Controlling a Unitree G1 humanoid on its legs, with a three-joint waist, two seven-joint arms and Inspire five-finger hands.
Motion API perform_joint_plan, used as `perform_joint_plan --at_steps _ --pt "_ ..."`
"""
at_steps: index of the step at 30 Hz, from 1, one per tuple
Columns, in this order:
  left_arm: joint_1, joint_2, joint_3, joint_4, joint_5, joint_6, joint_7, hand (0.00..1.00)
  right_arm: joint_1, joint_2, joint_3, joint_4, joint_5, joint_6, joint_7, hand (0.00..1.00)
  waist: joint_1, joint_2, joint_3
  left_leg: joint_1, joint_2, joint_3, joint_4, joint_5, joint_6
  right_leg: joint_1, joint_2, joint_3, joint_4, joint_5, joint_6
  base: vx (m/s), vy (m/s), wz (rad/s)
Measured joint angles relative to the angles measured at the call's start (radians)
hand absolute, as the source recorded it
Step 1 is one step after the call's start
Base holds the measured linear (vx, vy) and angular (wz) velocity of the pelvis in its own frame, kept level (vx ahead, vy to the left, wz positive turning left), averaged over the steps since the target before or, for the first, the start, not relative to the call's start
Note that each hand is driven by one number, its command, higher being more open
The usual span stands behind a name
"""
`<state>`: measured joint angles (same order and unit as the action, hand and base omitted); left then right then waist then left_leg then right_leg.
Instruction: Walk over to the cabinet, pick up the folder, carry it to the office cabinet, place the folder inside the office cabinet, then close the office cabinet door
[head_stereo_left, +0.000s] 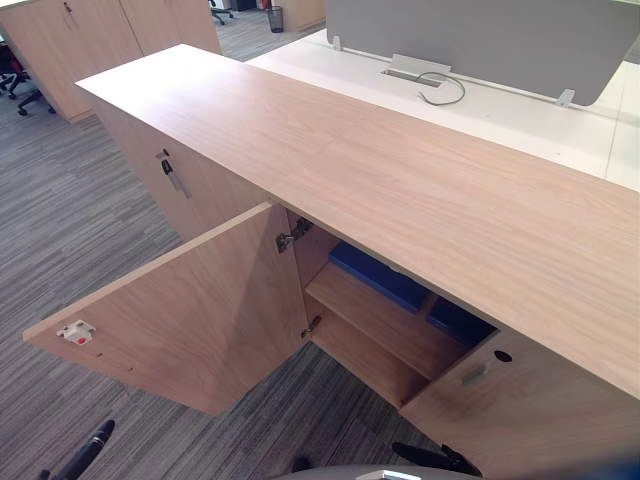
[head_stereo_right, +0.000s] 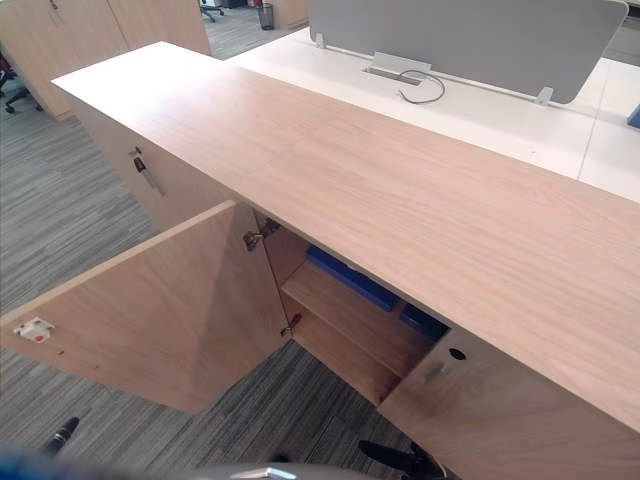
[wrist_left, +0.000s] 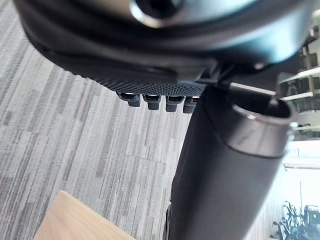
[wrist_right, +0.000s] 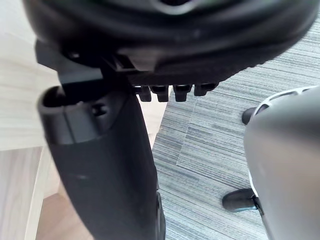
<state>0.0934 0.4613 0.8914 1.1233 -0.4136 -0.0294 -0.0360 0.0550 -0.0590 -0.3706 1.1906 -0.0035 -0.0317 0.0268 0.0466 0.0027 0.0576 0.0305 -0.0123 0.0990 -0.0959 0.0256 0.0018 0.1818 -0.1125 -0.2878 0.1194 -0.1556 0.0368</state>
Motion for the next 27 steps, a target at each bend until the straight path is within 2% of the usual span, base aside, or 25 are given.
perform_joint_plan --at_steps 5,11,20,27 --pt "-0.049 0.052 -0.009 -0.002 0.079 -0.001 0.008 1.00 0.007 -0.008 -0.001 0.000 0.000 0.000 0.002 1.00 0.001 0.002 0.000 0.000 -0.004 -0.001 0.000 0.000 0.000 0.000 -0.002 -0.001 0.000 -0.001 -0.001 -0.01 -0.013 -0.01" --pt "-0.111 0.088 -0.147 -0.003 0.151 -0.001 0.007 1.00 0.009 -0.011 -0.002 0.000 0.004 0.000 0.001 1.00 0.006 0.003 0.001 0.002 -0.008 -0.009 0.004 0.000 0.000 0.006 0.000 -0.004 0.001 -0.001 -0.001 0.00 -0.025 0.06" --pt "-0.203 0.199 -0.317 0.000 0.171 -0.001 0.004 1.00 0.007 -0.011 -0.002 -0.001 0.004 -0.001 0.002 1.00 0.011 0.011 0.006 0.013 0.014 0.001 0.006 0.003 -0.003 0.006 0.010 0.023 0.010 0.002 -0.004 0.00 -0.049 -0.04" --pt "-0.278 0.222 -0.454 0.031 0.172 0.000 -0.018 1.00 0.007 -0.021 -0.001 -0.004 0.005 -0.004 0.008 1.00 0.011 0.026 0.016 0.015 0.027 0.007 0.006 0.012 -0.017 0.004 0.020 0.040 0.010 0.006 -0.007 -0.03 -0.047 -0.03"
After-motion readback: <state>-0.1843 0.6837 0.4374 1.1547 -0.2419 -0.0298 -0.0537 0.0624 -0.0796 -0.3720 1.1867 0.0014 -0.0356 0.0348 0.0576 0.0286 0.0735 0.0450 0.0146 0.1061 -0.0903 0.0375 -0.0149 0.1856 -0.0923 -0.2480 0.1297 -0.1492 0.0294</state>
